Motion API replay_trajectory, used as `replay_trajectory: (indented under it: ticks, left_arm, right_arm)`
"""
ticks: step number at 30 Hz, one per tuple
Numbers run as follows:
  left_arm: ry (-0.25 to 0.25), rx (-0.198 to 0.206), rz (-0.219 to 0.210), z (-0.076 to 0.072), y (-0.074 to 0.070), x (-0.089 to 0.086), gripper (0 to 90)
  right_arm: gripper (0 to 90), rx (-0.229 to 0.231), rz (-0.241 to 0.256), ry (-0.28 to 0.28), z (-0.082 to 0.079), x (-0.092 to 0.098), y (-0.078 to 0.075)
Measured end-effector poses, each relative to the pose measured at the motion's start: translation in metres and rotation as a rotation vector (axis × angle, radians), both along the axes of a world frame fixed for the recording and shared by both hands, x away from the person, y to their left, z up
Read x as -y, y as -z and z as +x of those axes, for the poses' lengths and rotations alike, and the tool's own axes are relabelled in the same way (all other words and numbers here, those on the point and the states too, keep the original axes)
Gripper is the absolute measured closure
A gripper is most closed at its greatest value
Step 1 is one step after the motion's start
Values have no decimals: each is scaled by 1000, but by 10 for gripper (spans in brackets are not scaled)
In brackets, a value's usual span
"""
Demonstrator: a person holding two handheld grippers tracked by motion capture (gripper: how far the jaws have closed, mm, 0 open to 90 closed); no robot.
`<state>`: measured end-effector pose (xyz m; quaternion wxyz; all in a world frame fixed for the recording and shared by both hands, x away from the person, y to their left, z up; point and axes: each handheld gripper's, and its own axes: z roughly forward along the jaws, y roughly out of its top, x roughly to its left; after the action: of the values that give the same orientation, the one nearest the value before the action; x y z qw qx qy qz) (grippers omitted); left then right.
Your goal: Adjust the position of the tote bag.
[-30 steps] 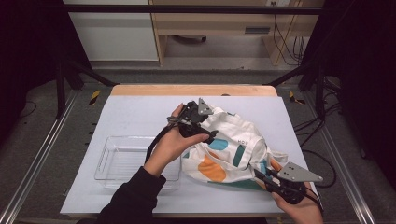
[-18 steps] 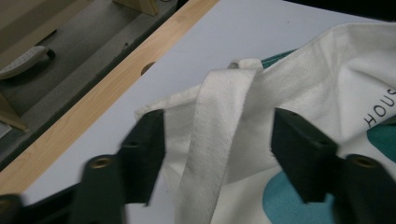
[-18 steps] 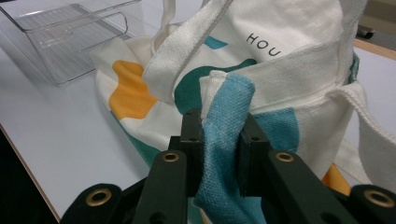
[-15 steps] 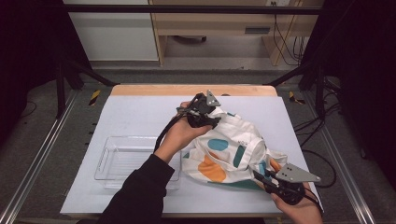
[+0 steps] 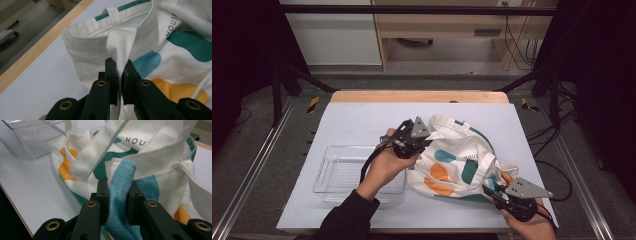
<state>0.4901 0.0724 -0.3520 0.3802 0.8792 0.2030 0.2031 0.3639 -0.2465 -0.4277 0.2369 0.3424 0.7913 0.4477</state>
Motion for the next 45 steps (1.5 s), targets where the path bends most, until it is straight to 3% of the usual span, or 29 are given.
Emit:
replay_trajectory:
  ticks: [4,11,15,16,21,27,28,32,41,45]
  left_arm:
    - [19,-9,-22,-15,8,-13,853]
    - [17,-19,-31,-18,16,-21,848]
    - [-3,3,-56,-22,16,-24,846]
    - [-12,15,-58,-22,17,-25,844]
    - [-24,-4,-67,-28,23,-29,844]
    - [-47,-12,-68,-37,28,-38,848]
    - [-58,-1,-93,-38,28,-39,852]
    - [-64,14,-97,-40,29,-37,859]
    - [-56,-28,-122,-39,30,-41,874]
    - [-55,-34,-125,-43,31,-43,875]
  right_arm:
    - [759,-7,0,-6,-4,0,3]
    - [752,-7,15,1,-4,0,5]
    - [738,-5,27,7,-3,1,6]
    - [711,3,21,11,-4,-1,4]
    - [649,15,12,13,-5,-4,1]
    - [487,28,18,32,-11,-2,-8]
    - [454,19,23,28,-14,1,-10]
    - [457,41,14,42,-21,6,-16]
    - [404,49,17,56,-22,14,-34]
    - [338,49,48,48,-21,19,-51]
